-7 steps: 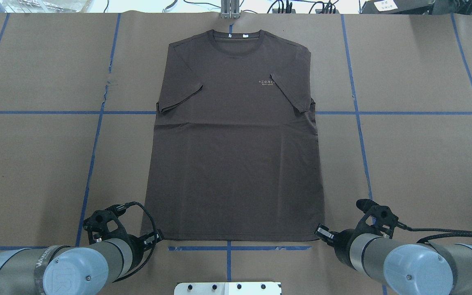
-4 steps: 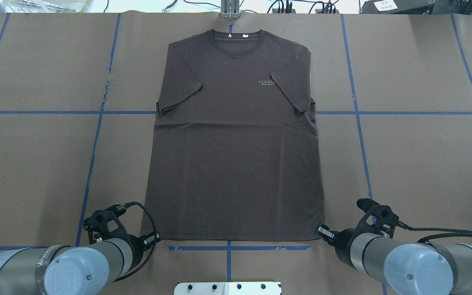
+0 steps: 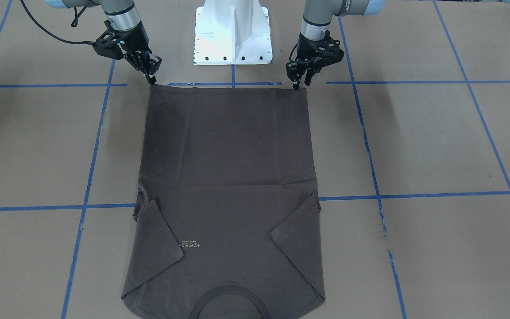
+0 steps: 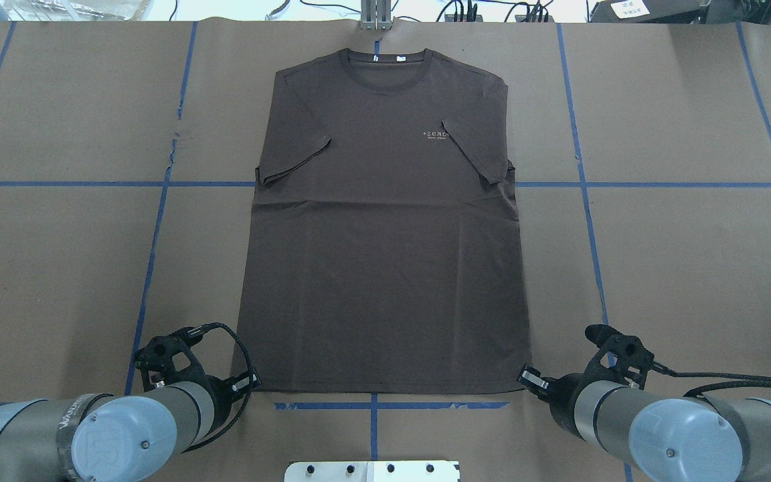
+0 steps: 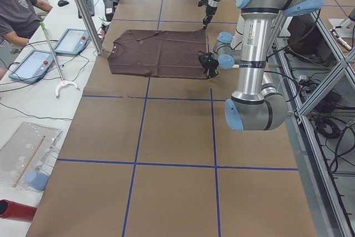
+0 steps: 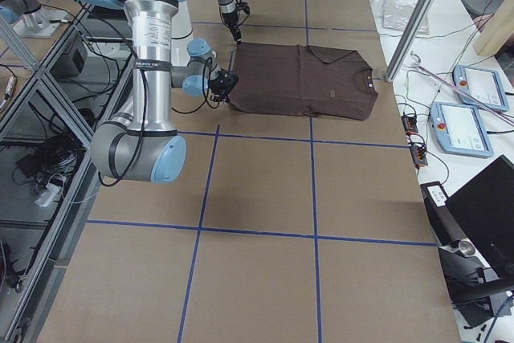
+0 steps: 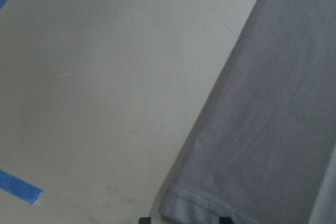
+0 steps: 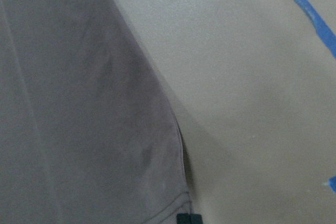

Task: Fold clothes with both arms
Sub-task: 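Grip both hem corners nearest the robot with both grippers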

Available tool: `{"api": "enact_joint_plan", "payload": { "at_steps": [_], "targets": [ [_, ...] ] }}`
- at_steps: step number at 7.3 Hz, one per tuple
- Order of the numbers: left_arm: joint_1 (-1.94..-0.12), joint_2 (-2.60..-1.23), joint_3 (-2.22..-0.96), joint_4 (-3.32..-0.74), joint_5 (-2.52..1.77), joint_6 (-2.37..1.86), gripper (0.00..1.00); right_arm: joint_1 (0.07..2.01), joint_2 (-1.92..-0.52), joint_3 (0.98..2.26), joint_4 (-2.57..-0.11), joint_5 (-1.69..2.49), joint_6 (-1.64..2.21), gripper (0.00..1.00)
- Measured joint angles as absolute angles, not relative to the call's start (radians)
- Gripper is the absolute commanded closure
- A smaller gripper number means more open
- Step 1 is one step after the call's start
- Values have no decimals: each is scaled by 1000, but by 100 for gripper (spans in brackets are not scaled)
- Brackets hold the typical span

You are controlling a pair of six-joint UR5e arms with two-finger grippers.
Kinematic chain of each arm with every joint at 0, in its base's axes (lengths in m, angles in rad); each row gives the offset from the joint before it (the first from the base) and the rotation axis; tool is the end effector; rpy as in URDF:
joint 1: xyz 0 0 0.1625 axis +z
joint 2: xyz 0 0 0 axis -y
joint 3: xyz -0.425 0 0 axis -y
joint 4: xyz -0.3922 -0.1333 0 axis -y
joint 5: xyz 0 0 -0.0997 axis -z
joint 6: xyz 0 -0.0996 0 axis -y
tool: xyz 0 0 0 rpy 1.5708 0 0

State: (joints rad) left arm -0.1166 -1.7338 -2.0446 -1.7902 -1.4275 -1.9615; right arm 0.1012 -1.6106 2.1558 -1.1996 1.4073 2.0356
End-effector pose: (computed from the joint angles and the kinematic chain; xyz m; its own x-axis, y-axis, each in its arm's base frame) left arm 0.5034 -0.2075 0.3379 0.5172 -0.4401 -0.7341 0.4534 0.8683 -0.2011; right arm -0.4396 -0.1949 0.3645 0.4391 0.4891 0.7536 -0.4754 0.8382 -0.2671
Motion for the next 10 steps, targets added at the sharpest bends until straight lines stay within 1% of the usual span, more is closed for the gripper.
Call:
{"api": "enact_joint_plan", "payload": {
  "at_steps": [1, 4, 6, 8, 10],
  "targets": [
    [-118, -1734, -2041, -1790, -1428, -1961, 51, 101, -1611, 2155, -1200, 1407, 2036, 100],
    [-119, -1734, -2035, -1790, -1427, -1960, 54, 101, -1615, 2155, -1200, 1408, 2036, 100],
    [-120, -1734, -2033, -1790, -1428, -1960, 62, 101, -1619, 2155, -1200, 1411, 2036, 100],
    [-122, -1734, -2033, -1790, -1428, -1960, 67, 101, -1620, 2157, -1200, 1413, 2035, 100],
    [-124, -1734, -2033, -1790, -1428, -1960, 66, 101, -1621, 2157, -1200, 1414, 2034, 100]
  ]
}}
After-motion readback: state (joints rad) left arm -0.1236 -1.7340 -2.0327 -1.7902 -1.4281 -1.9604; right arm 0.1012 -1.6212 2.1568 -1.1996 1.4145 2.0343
